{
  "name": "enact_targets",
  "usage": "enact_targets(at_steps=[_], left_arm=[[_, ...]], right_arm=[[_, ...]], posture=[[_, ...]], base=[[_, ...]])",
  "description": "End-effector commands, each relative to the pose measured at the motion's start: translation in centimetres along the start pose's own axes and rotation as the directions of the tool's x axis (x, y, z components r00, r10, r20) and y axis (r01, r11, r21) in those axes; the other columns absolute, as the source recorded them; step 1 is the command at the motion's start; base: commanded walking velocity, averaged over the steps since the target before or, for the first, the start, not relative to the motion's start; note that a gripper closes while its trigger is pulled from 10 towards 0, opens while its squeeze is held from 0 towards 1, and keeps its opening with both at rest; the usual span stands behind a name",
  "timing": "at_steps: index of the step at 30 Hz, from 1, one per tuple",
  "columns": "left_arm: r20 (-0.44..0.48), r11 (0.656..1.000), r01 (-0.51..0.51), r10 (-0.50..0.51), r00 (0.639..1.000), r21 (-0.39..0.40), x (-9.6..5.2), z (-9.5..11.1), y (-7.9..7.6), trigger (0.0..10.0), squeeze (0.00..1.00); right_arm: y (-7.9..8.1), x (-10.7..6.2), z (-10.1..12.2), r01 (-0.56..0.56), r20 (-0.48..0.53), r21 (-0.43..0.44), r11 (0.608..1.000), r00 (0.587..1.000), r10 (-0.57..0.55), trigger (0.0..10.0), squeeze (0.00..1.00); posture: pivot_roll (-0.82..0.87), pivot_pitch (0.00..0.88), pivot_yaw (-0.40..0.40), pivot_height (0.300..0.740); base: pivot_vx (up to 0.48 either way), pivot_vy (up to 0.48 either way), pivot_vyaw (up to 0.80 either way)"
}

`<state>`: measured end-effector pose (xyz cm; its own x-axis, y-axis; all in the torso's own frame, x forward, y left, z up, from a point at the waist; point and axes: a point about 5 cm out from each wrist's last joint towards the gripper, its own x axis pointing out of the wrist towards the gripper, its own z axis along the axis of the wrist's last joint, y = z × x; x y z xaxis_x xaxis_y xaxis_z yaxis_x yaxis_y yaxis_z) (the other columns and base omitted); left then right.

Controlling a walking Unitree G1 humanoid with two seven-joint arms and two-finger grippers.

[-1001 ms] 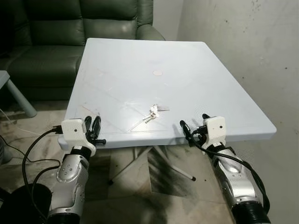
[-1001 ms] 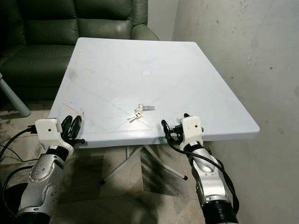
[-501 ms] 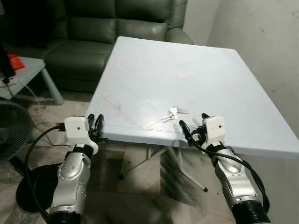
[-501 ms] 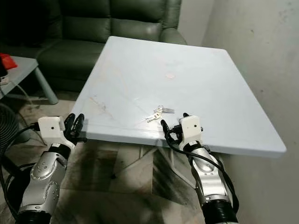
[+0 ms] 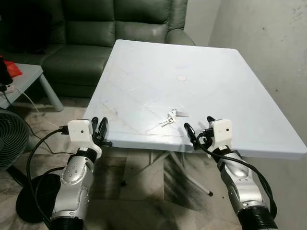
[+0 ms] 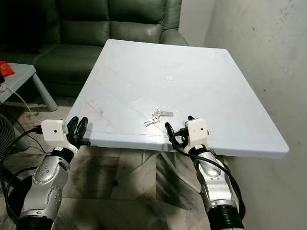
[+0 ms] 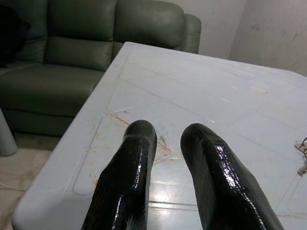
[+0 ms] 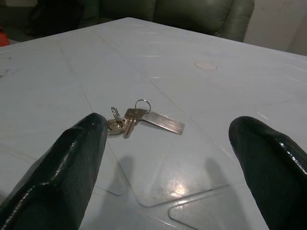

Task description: Hang keys on a hook

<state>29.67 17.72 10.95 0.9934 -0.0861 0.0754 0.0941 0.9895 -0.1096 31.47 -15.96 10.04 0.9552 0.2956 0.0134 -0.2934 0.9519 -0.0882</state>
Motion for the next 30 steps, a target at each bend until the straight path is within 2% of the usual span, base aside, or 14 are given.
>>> enact_targets(at_steps=[1,12,30], left_arm=[[-0.008,1.0,0.006,-0.006,1.0,0.009,0.0,-0.05,0.1,10.0,0.0],[-0.013,1.0,0.011,-0.011,1.0,0.015,0.05,-0.05,0.13,10.0,0.0],[-0.009,0.999,0.025,-0.025,1.0,0.024,0.32,0.12,-0.08,10.0,0.0]], right_arm=[[-0.11,-0.05,0.14,-0.003,0.006,0.005,1.0,1.0,0.003,10.0,0.0],[0.29,-0.15,-0.07,-0.036,-0.005,0.007,0.999,0.999,0.036,10.0,0.0],[0.51,-0.29,-0.23,-0.055,-0.01,0.015,0.998,0.998,0.055,10.0,0.0]], posture=[[0.05,0.0,-0.06,0.74],[0.05,0.0,-0.06,0.74],[0.04,0.0,-0.055,0.74]], base=[[0.0,0.0,0.0],[0.0,0.0,0.0],[0.314,0.0,0.0]])
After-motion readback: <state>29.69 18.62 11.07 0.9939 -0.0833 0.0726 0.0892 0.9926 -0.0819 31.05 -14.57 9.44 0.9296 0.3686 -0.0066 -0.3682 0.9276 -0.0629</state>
